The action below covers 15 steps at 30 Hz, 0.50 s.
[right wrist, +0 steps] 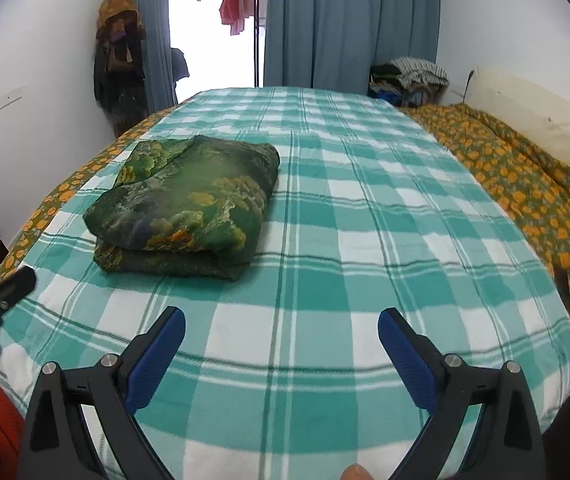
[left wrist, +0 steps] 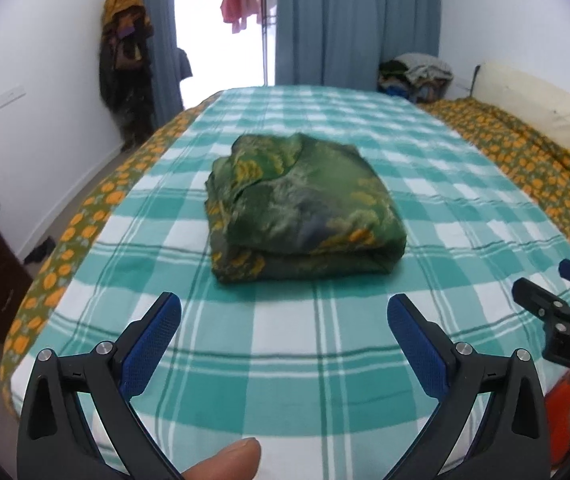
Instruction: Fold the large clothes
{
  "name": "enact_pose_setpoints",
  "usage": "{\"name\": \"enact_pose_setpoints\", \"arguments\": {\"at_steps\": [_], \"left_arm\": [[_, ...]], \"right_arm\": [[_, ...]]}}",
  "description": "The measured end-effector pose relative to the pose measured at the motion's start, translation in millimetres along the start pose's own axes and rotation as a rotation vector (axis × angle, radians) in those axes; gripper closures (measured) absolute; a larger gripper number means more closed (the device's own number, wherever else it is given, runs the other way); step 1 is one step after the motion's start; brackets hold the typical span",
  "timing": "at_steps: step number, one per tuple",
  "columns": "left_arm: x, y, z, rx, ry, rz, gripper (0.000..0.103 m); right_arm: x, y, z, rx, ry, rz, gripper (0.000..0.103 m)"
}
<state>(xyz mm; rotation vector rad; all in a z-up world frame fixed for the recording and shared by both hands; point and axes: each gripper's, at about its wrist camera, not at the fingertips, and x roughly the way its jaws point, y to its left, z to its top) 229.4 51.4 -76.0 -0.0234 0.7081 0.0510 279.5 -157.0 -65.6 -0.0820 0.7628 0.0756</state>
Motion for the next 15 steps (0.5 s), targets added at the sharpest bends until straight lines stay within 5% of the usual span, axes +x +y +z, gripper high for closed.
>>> {"name": "enact_pose_setpoints", "arguments": {"at_steps": [8, 15], "left_arm": [[-15.7, 3.9, -4.3, -0.06, 0.028, 0.024, 0.001], [-20.0, -7.7, -5.4, -0.001, 0.088, 0.07, 0.001]], "right_arm": [[-12.2, 11.1, -8.7, -0.03, 0.005, -0.017, 0.004], [-24.0, 19.8, -11.5, -0.047, 0.002, -0.01, 0.004]]}}
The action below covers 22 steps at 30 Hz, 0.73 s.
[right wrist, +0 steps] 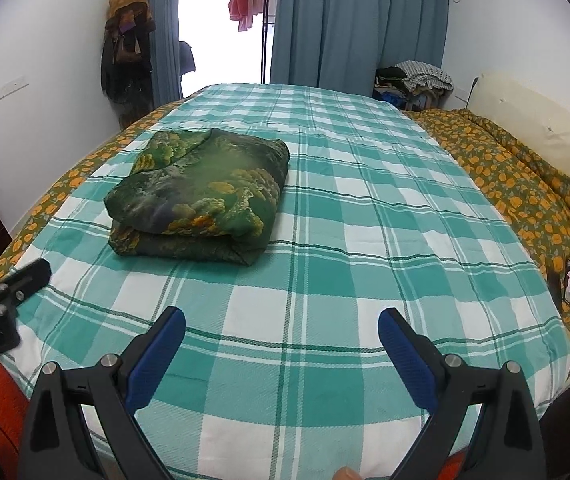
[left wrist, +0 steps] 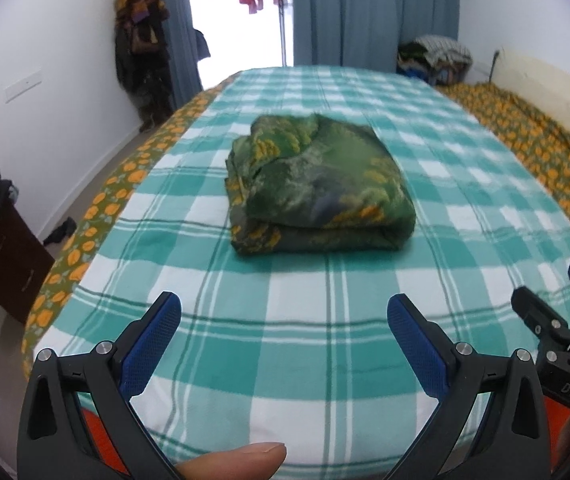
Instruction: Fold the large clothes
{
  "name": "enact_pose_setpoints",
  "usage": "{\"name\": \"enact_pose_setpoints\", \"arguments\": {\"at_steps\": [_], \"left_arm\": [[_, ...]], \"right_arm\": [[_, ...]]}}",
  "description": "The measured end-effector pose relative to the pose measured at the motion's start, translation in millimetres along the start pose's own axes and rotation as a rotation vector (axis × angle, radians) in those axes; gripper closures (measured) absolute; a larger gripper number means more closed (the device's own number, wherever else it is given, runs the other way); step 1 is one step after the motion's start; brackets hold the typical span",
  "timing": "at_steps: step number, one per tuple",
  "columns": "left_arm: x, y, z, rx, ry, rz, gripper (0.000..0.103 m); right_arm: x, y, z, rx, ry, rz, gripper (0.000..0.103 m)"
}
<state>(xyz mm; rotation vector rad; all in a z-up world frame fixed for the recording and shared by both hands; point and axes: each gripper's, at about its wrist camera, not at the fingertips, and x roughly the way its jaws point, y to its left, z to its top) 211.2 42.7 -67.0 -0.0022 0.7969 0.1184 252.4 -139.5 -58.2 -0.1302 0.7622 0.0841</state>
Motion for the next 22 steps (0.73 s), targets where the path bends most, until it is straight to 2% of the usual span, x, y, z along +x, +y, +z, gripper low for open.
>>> {"name": "enact_pose_setpoints", "arguments": {"at_steps": [4, 18, 22], "left_arm": [[-6.3, -5.2, -4.7, 0.038, -0.016, 0.013, 0.001], [-11.0, -4.8, -9.8, 0.054, -0.027, 0.012, 0.001], [-14.1, -9.9, -11.1, 0.078, -0.045, 0.034, 0.001]], "right_arm": [[-3.8, 3.5, -1.5, -0.008, 0.001, -0.001, 0.004], [-7.7, 14.0, -8.6, -0.03, 0.01, 0.007, 0.004], [-7.8, 13.1, -9.4, -0.026, 0.01, 0.009, 0.004]]}}
